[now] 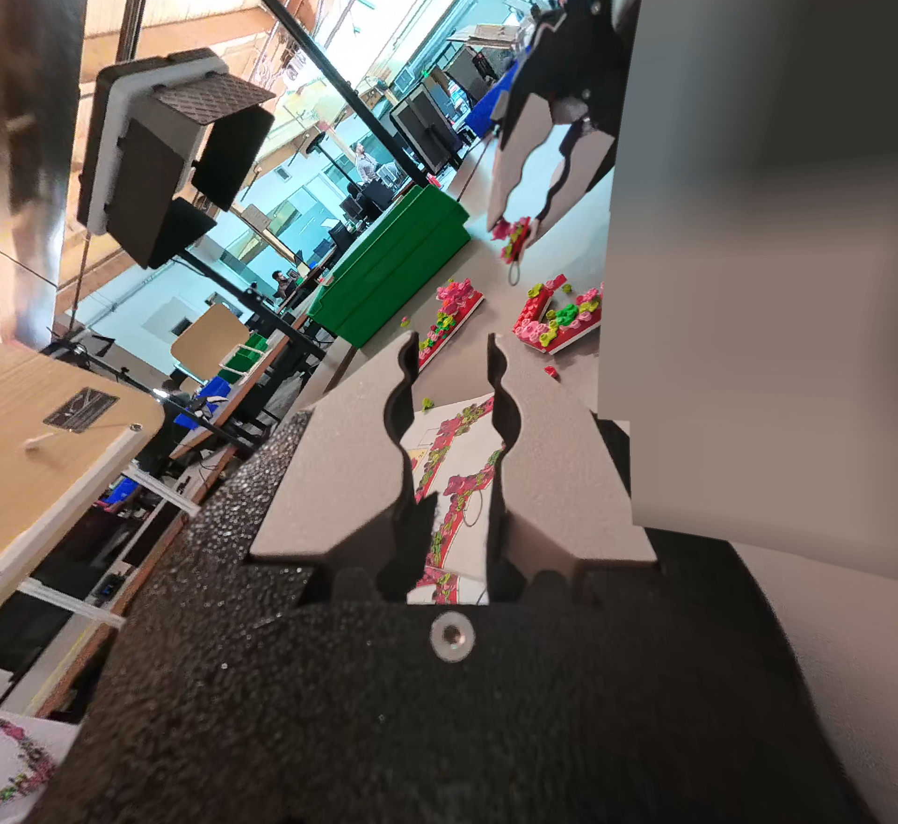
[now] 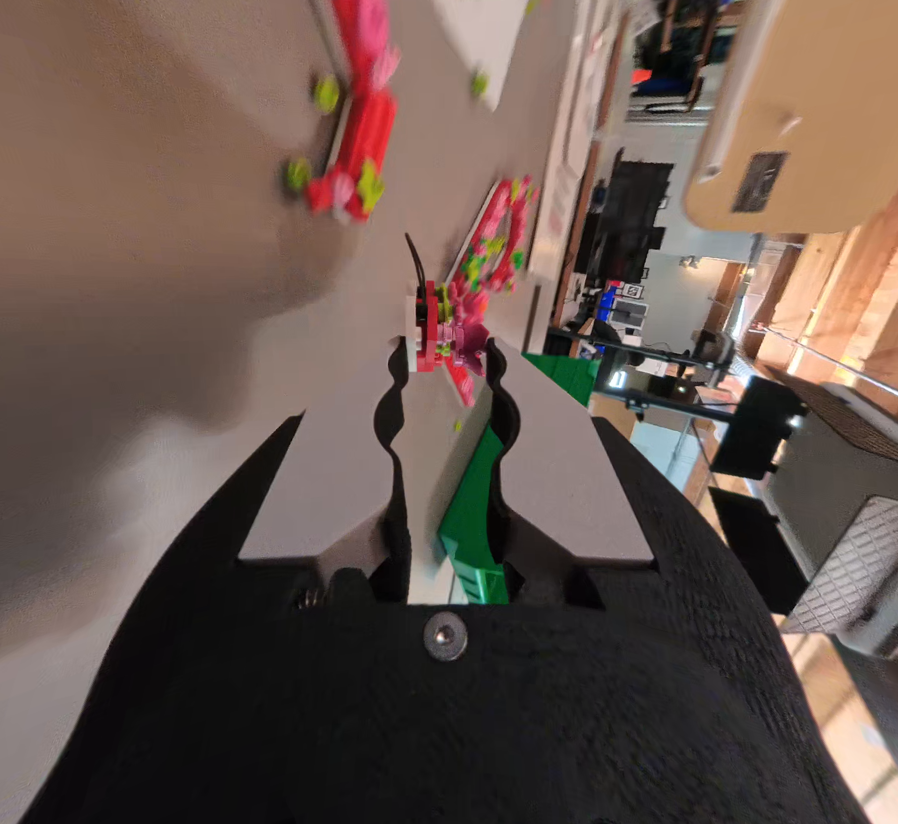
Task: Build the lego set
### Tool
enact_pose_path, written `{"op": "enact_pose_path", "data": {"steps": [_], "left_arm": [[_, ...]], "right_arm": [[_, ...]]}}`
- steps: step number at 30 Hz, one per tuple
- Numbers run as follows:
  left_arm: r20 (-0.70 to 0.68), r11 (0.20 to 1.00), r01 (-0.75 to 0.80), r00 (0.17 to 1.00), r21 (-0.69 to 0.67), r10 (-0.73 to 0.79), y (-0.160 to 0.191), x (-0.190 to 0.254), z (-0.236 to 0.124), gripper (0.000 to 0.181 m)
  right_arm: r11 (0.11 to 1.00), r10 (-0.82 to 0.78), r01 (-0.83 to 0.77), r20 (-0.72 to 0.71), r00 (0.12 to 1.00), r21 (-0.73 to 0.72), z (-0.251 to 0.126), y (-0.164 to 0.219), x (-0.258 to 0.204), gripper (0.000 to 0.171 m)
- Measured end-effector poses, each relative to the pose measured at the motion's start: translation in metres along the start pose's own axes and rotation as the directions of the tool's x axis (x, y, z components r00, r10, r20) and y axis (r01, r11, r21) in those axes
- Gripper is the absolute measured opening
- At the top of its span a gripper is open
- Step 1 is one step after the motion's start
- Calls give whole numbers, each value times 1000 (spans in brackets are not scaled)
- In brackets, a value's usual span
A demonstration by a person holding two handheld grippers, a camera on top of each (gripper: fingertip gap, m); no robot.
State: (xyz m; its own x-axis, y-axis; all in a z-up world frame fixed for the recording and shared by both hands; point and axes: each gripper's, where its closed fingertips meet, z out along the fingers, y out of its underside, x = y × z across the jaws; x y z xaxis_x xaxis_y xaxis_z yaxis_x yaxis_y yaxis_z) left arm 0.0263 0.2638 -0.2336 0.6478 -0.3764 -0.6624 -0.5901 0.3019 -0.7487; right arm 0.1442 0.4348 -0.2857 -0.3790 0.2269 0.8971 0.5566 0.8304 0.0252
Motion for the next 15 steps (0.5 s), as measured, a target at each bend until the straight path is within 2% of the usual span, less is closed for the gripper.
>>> {"op": "enact_pose_path", "data": {"steps": [3,7,9,12,15], "left_arm": [[15,999,41,999,-3,-41,2,-5,0,26],[22,999,52,998,-16,-51,7,-8,0,22],[34,998,56,998,-24,-55,9,-10,0,17],[54,997,71,996,-24,-70,12,-15,-1,17],[87,994,109,990,-17,-107,15,-24,-4,18]], "right_arm": [[998,-44,46,60,997,-33,7,21,-15,30],[995,-98,99,68,993,-13,14,23,-19,31],[997,-74,77,114,991,-27,15,27,-22,35],[999,-36,41,167,985,-26,13,26,-21,43],[999,14,-5,226,974,-42,8,28,-17,62]]}}
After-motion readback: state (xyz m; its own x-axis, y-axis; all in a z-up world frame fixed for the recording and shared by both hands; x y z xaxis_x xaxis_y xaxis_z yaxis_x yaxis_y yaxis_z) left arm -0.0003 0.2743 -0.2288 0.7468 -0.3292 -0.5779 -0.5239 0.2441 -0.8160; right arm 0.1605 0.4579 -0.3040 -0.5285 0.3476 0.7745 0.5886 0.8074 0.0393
